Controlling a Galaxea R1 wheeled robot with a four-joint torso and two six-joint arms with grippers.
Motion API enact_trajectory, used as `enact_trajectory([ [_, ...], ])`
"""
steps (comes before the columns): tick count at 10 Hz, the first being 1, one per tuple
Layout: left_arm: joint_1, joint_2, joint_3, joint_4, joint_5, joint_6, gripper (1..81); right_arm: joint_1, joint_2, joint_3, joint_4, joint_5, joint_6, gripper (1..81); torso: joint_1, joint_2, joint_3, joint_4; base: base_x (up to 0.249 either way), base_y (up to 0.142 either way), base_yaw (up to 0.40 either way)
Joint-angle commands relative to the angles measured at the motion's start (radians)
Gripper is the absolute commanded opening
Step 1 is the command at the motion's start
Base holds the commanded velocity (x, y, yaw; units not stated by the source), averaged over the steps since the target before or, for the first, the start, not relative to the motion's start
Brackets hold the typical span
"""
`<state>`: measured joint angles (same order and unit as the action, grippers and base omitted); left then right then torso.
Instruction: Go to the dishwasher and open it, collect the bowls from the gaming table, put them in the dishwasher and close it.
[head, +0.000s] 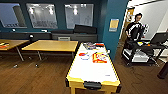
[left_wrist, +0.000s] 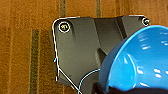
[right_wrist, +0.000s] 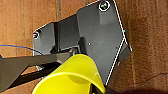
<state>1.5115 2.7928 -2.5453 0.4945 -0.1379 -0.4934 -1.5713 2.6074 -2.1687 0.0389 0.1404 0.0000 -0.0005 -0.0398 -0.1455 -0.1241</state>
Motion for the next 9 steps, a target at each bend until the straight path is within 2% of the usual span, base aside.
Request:
enact_trajectory([
  [1, -0.03, -0.01, -0.001, -0.002, 0.038, 0.006, 1.0, 0.027, -0.03, 0.006, -0.016, -0.053, -0.003, 1.0, 0.001, 0.0, 0.0, 0.0, -0.14, 0.0, 0.0],
  [9, -0.03, 0.01, -0.015, -0.001, 0.038, 0.006, 1.0, 0.029, -0.025, 0.003, -0.017, -0.053, -0.003, 1.0, 0.001, 0.0, 0.0, 0.0, -0.137, 0.0, 0.0],
])
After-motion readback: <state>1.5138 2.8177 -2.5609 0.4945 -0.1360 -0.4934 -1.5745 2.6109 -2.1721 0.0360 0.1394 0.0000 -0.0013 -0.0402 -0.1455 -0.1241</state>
